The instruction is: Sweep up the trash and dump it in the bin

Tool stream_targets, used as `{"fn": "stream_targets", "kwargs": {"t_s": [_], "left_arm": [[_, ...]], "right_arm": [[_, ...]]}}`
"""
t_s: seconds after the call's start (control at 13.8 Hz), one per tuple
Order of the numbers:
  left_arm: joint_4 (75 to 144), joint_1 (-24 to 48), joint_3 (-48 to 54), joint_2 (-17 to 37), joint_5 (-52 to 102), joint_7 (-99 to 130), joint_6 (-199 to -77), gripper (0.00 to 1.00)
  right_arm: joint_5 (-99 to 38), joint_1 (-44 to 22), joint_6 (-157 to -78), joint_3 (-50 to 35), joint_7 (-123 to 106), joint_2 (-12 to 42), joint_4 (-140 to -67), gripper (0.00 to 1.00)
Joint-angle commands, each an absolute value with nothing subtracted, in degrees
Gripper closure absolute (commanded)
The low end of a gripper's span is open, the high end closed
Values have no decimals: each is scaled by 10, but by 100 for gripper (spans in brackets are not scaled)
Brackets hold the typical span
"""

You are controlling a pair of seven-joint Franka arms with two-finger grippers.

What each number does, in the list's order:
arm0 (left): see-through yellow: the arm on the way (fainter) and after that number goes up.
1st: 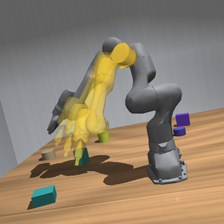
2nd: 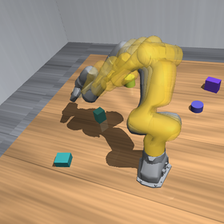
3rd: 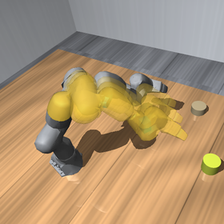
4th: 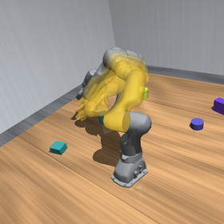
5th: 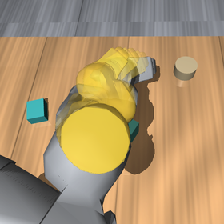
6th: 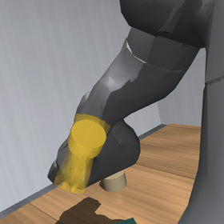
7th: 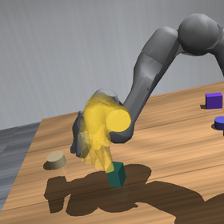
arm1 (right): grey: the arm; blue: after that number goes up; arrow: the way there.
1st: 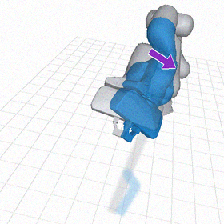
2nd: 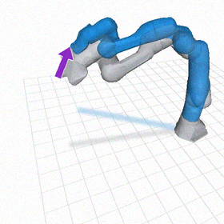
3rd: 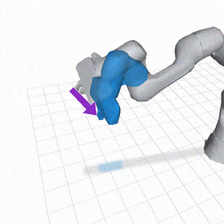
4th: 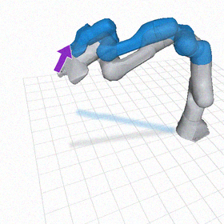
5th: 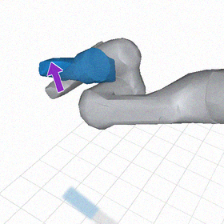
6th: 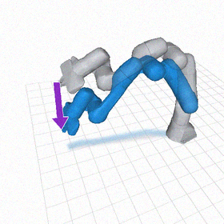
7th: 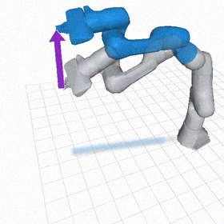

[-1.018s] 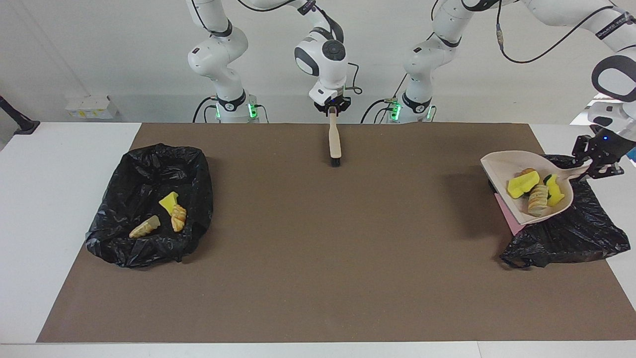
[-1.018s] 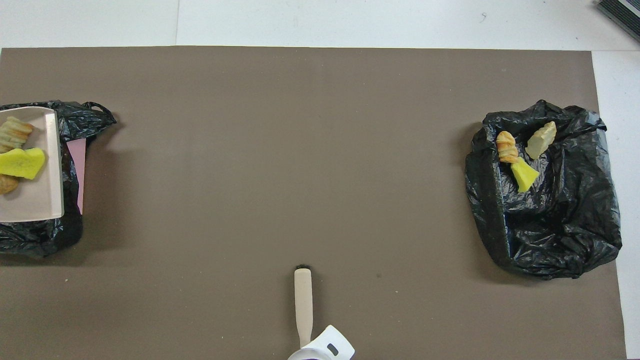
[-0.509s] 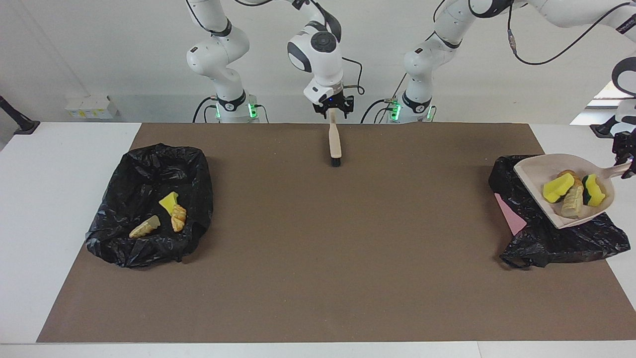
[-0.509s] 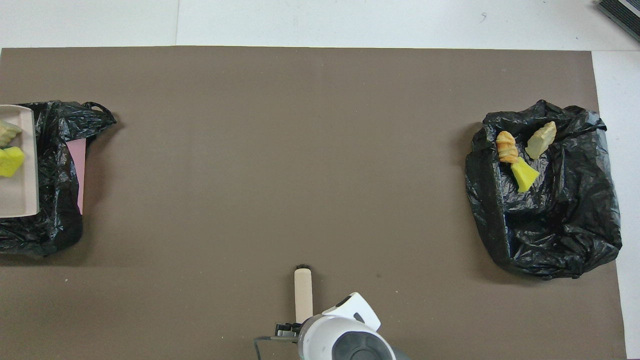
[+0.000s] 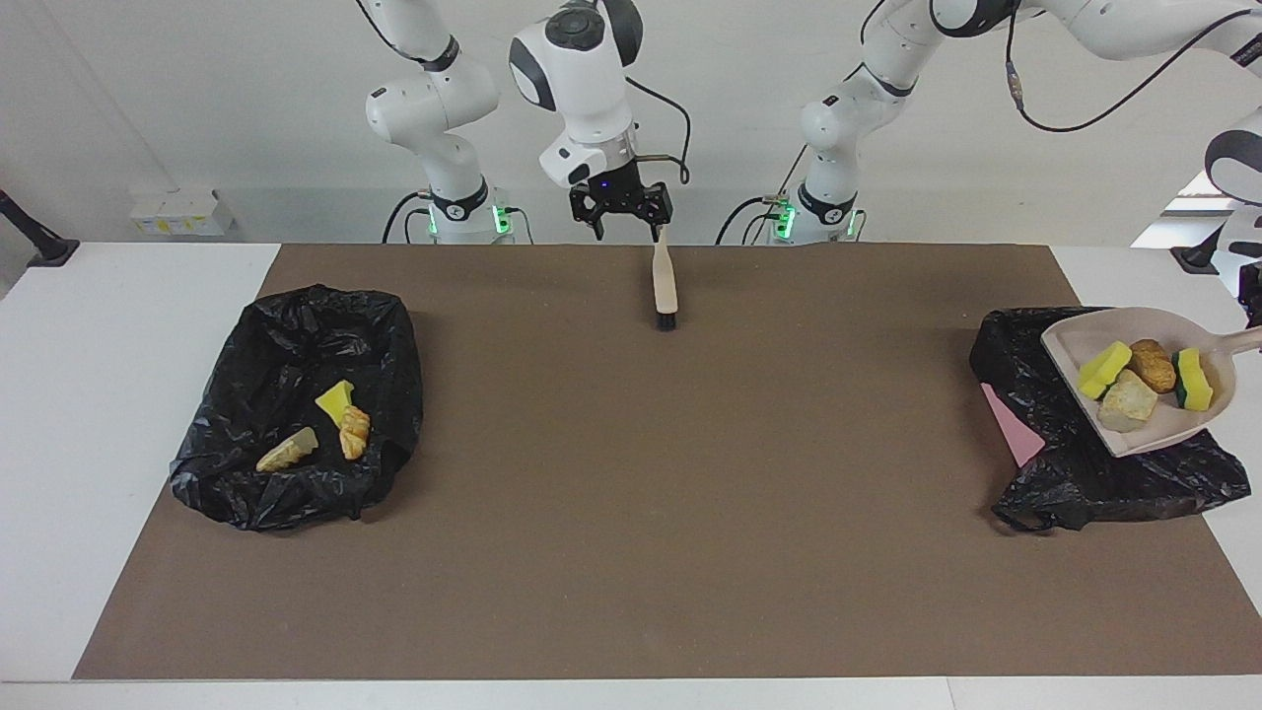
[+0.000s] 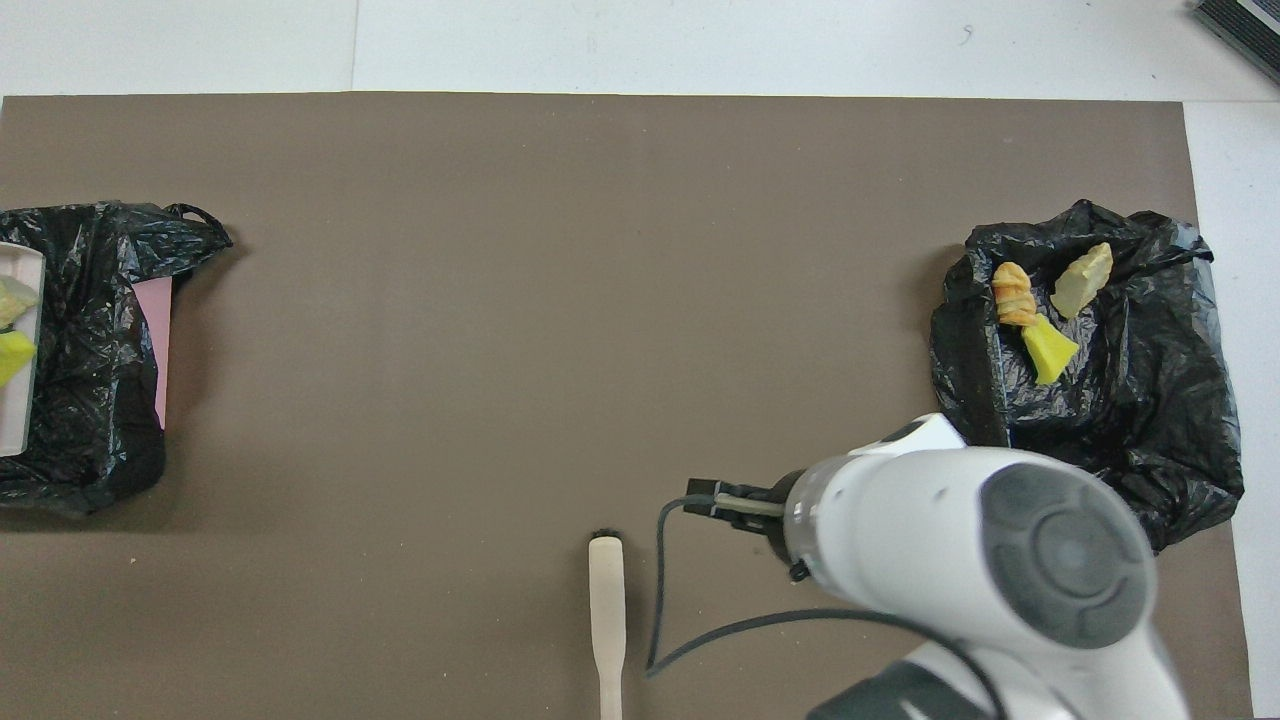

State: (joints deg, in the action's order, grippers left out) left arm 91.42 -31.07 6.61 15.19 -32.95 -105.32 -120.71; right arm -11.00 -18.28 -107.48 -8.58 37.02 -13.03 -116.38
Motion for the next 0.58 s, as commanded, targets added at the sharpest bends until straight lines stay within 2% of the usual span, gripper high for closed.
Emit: {"fn": "stream_targets", "kwargs": {"t_s": [0.0, 0.22, 0.36, 0.51], "left_arm": [[953, -283, 60, 121, -401, -961, -1211, 100], [997, -272, 60, 93, -472, -884, -1213, 100], [998, -261, 60, 91, -511, -874, -1212, 100], [997, -263, 60, 81, -532, -875, -1210, 100]], "right_arm": [[-78, -111, -1038, -94, 261, -112, -1103, 0], [-12, -63, -973, -94, 235, -76, -1014, 0], [15, -43, -895, -95, 215, -29, -924, 0], [18, -32, -865, -93, 204, 1, -876, 0]]}}
